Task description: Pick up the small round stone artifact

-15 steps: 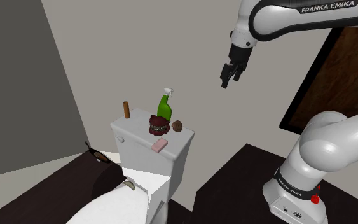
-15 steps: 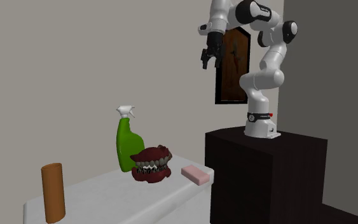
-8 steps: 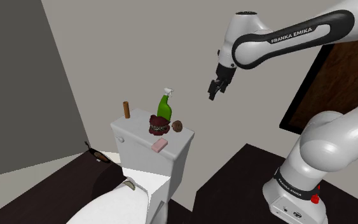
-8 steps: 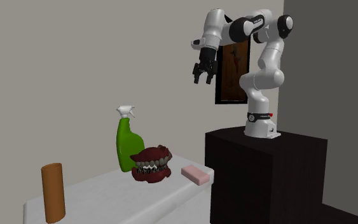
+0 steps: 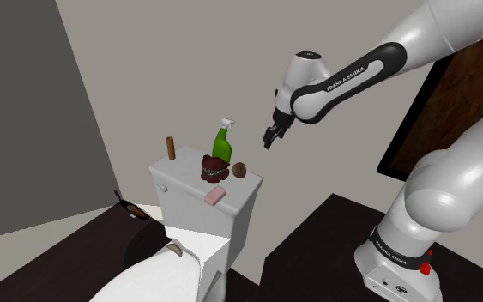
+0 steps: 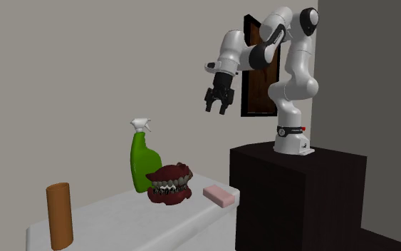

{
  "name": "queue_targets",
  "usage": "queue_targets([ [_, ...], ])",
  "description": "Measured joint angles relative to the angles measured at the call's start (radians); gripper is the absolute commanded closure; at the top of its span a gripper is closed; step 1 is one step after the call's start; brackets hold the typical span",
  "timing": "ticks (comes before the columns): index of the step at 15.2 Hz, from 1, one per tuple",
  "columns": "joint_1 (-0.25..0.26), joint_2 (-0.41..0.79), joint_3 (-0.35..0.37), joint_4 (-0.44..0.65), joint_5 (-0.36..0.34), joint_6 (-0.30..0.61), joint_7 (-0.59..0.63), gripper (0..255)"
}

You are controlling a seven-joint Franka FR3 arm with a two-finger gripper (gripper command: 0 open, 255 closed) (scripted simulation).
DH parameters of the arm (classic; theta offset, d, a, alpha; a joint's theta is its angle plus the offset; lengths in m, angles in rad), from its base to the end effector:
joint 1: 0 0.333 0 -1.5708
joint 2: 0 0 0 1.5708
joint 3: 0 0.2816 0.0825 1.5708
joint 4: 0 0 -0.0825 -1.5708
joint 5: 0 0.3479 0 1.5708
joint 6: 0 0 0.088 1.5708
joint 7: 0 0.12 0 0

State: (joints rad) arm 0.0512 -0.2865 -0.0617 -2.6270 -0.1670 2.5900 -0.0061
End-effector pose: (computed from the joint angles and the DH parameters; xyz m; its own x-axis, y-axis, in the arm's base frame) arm 0.4216 -0.0016 0.3487 0.9613 0.1358 0.2397 0.1137 -0.9881 0.1036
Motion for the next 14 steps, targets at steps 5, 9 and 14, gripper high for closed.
queue_targets([
  [5,-0.001,0.219,-0.003,0.053,-0.024,0.216,-0.004,0],
  [9,0.006,0.39,-0.002,0.133,-0.056,0.346,0.014,0],
  [14,0.007,0.603,-0.01,0.257,-0.08,0.484,0.009,0],
])
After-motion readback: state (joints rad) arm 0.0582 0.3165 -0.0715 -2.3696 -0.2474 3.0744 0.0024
